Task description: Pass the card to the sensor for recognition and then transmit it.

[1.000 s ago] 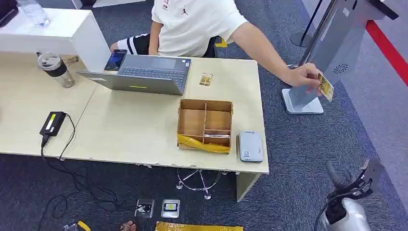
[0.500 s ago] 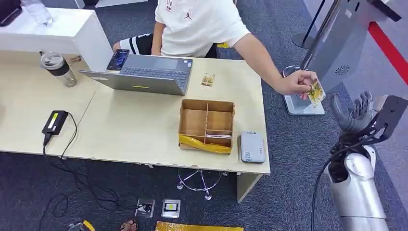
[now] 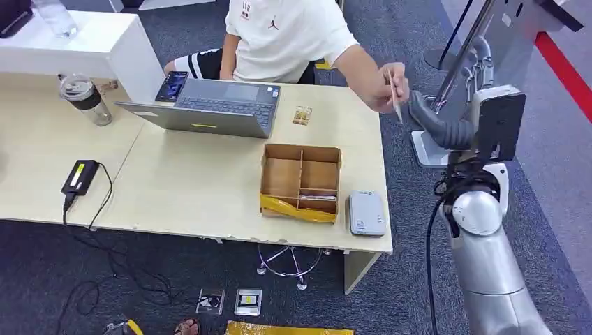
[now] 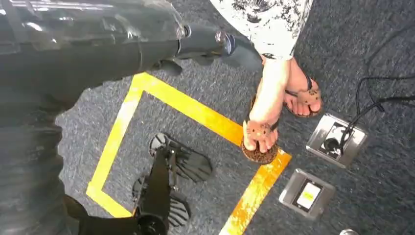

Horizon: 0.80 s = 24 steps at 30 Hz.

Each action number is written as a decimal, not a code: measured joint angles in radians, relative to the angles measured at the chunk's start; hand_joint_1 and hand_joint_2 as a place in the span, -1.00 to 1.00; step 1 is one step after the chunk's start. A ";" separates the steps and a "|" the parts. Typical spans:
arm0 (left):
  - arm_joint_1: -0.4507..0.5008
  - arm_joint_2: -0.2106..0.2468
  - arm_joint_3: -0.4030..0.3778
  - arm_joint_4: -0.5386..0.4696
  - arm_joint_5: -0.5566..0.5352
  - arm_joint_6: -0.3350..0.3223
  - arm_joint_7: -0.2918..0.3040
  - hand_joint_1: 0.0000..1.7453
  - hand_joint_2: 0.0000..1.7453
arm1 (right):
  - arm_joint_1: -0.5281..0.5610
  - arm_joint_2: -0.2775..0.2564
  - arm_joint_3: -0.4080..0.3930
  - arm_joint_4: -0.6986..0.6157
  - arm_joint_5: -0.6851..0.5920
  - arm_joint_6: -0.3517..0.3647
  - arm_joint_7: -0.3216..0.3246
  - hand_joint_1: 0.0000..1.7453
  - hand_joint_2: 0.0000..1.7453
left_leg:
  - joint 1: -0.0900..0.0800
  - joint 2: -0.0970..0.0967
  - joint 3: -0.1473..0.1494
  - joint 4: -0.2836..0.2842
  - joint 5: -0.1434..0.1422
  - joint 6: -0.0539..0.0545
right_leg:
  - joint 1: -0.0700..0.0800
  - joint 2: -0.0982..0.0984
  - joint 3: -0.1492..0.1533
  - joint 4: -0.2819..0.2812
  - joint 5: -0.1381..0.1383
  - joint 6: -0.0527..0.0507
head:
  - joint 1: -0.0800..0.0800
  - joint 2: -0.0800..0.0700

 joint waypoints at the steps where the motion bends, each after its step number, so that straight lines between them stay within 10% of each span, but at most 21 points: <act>1: 0.000 0.000 -0.002 0.000 -0.002 0.000 0.000 -1.00 1.00 | -0.006 0.007 0.012 -0.002 0.020 0.006 -0.003 -1.00 1.00 | 0.000 0.000 0.000 0.000 0.000 0.000 | 0.000 0.000 0.000 0.000 0.000 0.000 | 0.000 0.000; 24: -0.002 0.034 -0.074 0.014 -0.018 0.009 -0.016 -1.00 1.00 | -0.164 0.146 0.322 0.251 0.596 0.202 0.004 -1.00 1.00 | 0.000 0.000 0.000 0.000 0.000 0.000 | 0.001 0.001 -0.001 0.000 0.000 0.000 | 0.000 0.000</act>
